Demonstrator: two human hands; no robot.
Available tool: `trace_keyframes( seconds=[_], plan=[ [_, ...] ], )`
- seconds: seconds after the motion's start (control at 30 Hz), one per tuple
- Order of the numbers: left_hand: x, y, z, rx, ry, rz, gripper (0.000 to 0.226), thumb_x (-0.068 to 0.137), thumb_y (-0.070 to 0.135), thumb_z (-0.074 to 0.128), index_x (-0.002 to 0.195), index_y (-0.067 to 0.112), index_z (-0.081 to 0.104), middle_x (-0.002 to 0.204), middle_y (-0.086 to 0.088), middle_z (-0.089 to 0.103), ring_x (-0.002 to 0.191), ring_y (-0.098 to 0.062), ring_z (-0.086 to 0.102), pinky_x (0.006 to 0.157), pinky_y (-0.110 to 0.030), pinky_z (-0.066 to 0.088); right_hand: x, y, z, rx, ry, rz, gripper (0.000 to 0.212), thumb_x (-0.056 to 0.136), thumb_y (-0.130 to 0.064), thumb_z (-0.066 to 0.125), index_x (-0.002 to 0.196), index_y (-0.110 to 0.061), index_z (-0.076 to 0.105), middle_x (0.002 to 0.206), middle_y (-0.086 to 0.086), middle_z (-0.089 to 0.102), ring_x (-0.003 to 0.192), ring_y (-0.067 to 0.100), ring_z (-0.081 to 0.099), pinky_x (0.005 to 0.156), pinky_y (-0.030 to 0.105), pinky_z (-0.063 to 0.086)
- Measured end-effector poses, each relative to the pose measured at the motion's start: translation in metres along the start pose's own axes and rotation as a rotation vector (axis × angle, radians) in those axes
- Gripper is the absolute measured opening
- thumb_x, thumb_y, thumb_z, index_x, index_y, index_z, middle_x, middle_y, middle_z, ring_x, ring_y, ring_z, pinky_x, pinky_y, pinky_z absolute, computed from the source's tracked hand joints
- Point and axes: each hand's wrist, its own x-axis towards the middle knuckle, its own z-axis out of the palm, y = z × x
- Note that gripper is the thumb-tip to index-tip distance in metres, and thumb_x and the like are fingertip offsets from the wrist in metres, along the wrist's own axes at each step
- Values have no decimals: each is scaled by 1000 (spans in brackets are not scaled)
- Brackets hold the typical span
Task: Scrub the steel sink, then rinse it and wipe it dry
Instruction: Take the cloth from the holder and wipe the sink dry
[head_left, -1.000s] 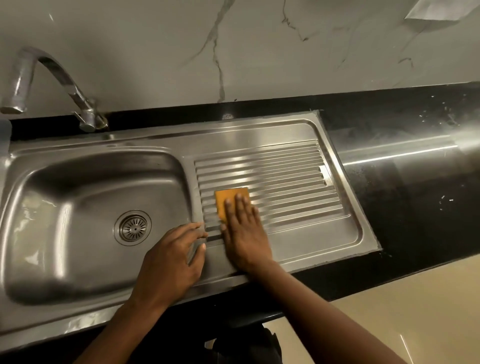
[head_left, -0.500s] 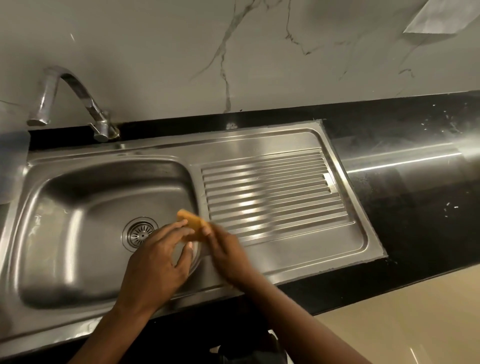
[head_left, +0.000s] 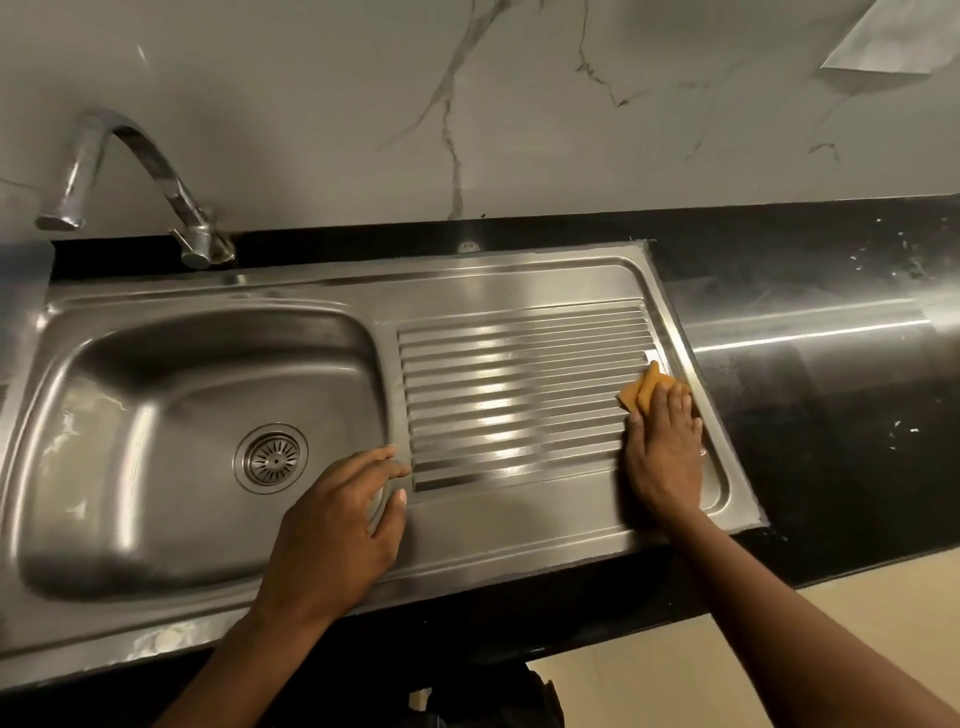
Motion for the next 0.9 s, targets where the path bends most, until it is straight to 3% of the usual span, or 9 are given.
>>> trace_keyframes(
  seconds=[0.1,0.23,0.47,0.57,0.63,0.7,0.77,0.8,0.9],
  plan=[
    [-1,-3,0,0,7,-10,33,93,38,59,121,31,76,139,14,67,127,-6,61,101,-22,45,-3,-28,12,7,19,52,68,111,-51,22,166,-18,0,174,7,2,160,23,0,130,46,4],
    [-4,-6,1,8,24,-21,30,93,36,63,119,31,77,138,14,68,125,-6,63,99,-21,45,-25,-76,34,-28,-25,-51,65,111,-49,13,166,-16,1,174,7,-1,160,22,-3,130,44,3],
    [-8,-13,-8,20,47,-37,28,93,33,66,117,30,78,137,12,69,125,-9,64,99,-23,46,-94,-172,80,-38,-190,-352,63,110,-40,14,165,-19,-5,172,3,-14,158,16,-19,130,41,-3],
    [-11,-20,-12,44,43,-54,26,96,29,71,121,29,77,139,11,68,126,-9,63,99,-23,46,-114,-202,90,-59,-275,-522,73,98,-38,12,166,-16,-6,172,6,-14,157,19,-21,130,44,-3],
    [-14,-26,-14,54,43,-67,29,94,26,75,122,31,76,141,12,67,128,-8,61,100,-22,45,-119,-215,90,-19,-303,-580,76,94,-38,8,166,-16,4,173,6,-5,159,21,-13,130,43,1],
    [-17,-32,-16,55,51,-71,29,95,27,75,123,31,76,142,13,66,130,-7,60,101,-22,45,-120,-222,82,81,-299,-629,65,102,-33,23,164,-15,25,170,9,23,159,25,18,128,43,22],
    [-19,-36,-18,39,76,-65,27,95,30,71,122,30,76,141,12,66,130,-9,60,103,-23,45,-110,-229,72,236,-311,-610,47,108,-28,40,154,-18,43,145,10,59,129,25,59,103,38,50],
    [-21,-38,-20,29,91,-69,28,94,33,67,120,30,76,140,12,67,129,-9,61,102,-24,46,-101,-237,67,349,-329,-550,40,110,-31,41,148,-21,50,126,5,69,108,14,67,87,31,53],
    [-28,-41,-24,-9,129,-106,32,91,38,61,118,30,77,139,13,67,128,-7,62,101,-24,48,-61,-268,53,606,-233,-370,33,111,-37,40,130,-21,61,86,-8,67,71,-10,60,60,7,40]
  ],
)
